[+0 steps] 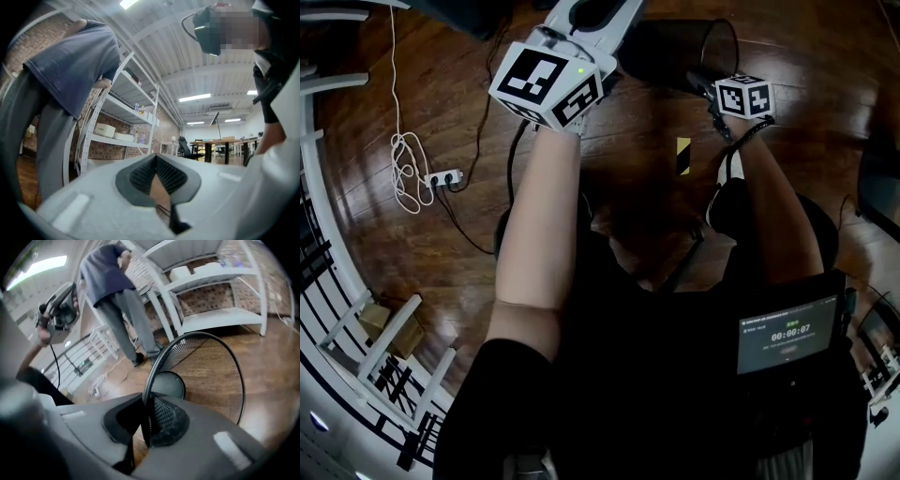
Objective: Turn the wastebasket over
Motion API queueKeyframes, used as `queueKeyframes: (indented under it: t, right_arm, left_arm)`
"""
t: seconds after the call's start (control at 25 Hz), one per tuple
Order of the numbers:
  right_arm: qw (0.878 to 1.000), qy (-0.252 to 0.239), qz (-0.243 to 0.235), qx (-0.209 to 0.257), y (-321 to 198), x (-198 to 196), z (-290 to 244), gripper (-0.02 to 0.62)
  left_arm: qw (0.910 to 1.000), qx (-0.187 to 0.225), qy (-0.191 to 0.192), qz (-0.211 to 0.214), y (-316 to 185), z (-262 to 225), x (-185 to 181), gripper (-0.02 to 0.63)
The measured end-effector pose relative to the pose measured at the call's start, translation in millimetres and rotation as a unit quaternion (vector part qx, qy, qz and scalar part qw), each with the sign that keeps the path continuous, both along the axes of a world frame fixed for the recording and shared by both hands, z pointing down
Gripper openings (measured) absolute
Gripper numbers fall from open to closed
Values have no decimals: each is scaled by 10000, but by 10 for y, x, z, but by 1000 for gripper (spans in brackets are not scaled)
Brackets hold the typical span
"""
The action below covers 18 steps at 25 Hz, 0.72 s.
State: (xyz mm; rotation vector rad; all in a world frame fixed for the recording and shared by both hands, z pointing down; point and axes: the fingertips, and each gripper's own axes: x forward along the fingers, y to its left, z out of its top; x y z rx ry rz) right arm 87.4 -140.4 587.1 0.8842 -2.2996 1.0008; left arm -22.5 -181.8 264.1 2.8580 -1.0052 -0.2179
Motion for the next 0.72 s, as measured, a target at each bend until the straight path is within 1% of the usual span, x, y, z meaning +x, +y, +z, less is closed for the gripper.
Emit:
queueKeyframes:
  t: [0.04,0.08,0.12,0.16,0.2,0.24,0.32,0.36,0.44,0.48,0.52,0.64,0.72]
  right_arm:
    - [9985,355,-411,64,5,5,32,9]
    - [9939,718,-825,134,13,17,72,9]
    - [9861,1086,-1237,208,26,33,119,9]
    - [9751,1459,-1647,285,43,52,174,9]
    - [9606,1832,-2057,370,65,73,234,9]
    - [9428,2200,-2460,462,92,92,292,9]
    - [9022,2849,-3173,643,162,84,349,9]
    - [8828,3096,-3460,716,206,40,334,9]
    - [8494,3428,-3925,837,298,-97,273,9]
    - [8377,3517,-4085,879,344,-156,259,9]
    - [8298,3565,-4196,904,391,-194,267,9]
    - [8132,3656,-4427,955,501,-235,341,11]
    - [7996,3737,-4592,1006,567,-266,386,12]
  left_arm:
    - [10000,2,4,0,-2,1,13,1]
    - [10000,10,8,4,-2,-3,29,2]
    - [10000,17,12,6,-4,-8,42,1]
    - [10000,21,17,3,-6,-12,52,2]
    - [10000,21,26,-5,-10,-15,59,1]
    - [10000,20,40,-16,-15,-19,65,1]
    - [10000,24,75,-22,-18,-49,62,0]
    - [10000,32,90,-18,-15,-83,41,2]
    - [9999,46,113,-15,-1,-173,-46,2]
    - [9999,46,125,-21,9,-209,-87,1]
    - [9999,43,139,-27,19,-231,-111,2]
    - [9999,49,146,-17,30,-250,-96,1]
    - [9999,71,122,-20,21,-263,-84,1]
